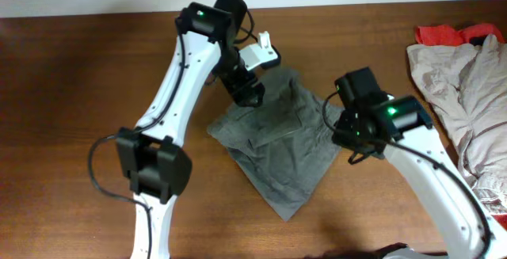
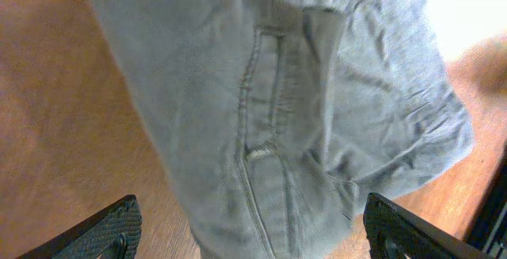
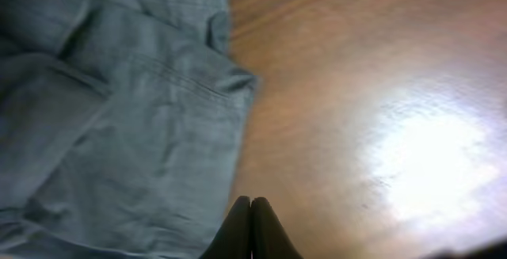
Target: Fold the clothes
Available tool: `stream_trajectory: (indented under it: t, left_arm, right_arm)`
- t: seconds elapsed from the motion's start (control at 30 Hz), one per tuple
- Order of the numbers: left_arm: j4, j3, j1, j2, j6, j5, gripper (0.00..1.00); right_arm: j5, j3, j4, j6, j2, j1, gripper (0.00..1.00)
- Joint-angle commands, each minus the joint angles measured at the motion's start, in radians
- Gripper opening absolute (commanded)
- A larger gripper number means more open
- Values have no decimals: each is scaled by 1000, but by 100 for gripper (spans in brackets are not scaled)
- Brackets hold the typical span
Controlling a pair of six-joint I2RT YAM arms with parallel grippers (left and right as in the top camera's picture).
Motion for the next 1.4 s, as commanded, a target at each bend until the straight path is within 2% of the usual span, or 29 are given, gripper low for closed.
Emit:
stream_trajectory:
  t: [0.0, 0.1, 0.13, 0.17, 0.23, 0.27, 0.3, 0.37, 0.5, 0.63, 0.9, 1.0, 1.07, 1.17, 1.2, 1.27, 1.33, 1.37]
  left_arm:
    - [5, -15, -17, 85, 40, 21, 89]
    - [34, -15, -30, 130, 39, -7, 77]
    - [41, -15, -34, 144, 38, -23, 69]
    - [52, -15, -37, 164, 22, -50, 58]
    - [87, -15, -36, 197, -66, -114, 22]
    - [108, -15, -31, 210, -120, -144, 10]
    - [128, -15, -24, 220, -175, -166, 5]
    - [171, -15, 1, 234, -287, -179, 1]
    - [220, -15, 78, 247, -575, -223, 0]
    - [207, -15, 169, 264, -733, -222, 0]
    - [130, -15, 237, 278, -756, -220, 1]
    - [87, -15, 230, 278, -756, -220, 17]
    - [79, -15, 225, 278, -756, -231, 32]
    - [76, -14, 220, 278, -756, -246, 43]
    - [74, -14, 221, 278, -756, -245, 44]
    - [68, -13, 221, 278, -756, -245, 46]
    - [52, -6, 221, 278, -751, -245, 46]
    - [46, -3, 221, 278, -737, -245, 46]
  right_arm:
    - [-141, 10, 54, -146, 26, -29, 4]
    - [-196, 10, 100, -216, 34, -32, 4]
    - [-197, 10, 105, -226, 34, -32, 4]
    - [-197, 10, 105, -230, 34, -32, 4]
    - [-196, 9, 100, -230, 34, -33, 4]
    - [-196, 9, 100, -230, 34, -33, 4]
    - [-196, 9, 100, -230, 34, -32, 4]
    - [-192, 9, 100, -230, 34, -33, 4]
    - [-188, 9, 98, -230, 34, -33, 4]
    - [-180, 9, 102, -229, 34, -33, 4]
    - [-171, 0, 148, -287, 80, -33, 4]
    - [-187, -2, 182, -335, 141, -33, 4]
    - [-237, -2, 212, -388, 183, -33, 4]
    - [-325, -2, 269, -438, 262, -34, 19]
    - [-333, -2, 282, -439, 279, -37, 21]
    - [-363, -2, 328, -439, 324, -53, 34]
    - [-431, -2, 378, -459, 355, -78, 43]
    - [-481, -2, 409, -470, 368, -97, 51]
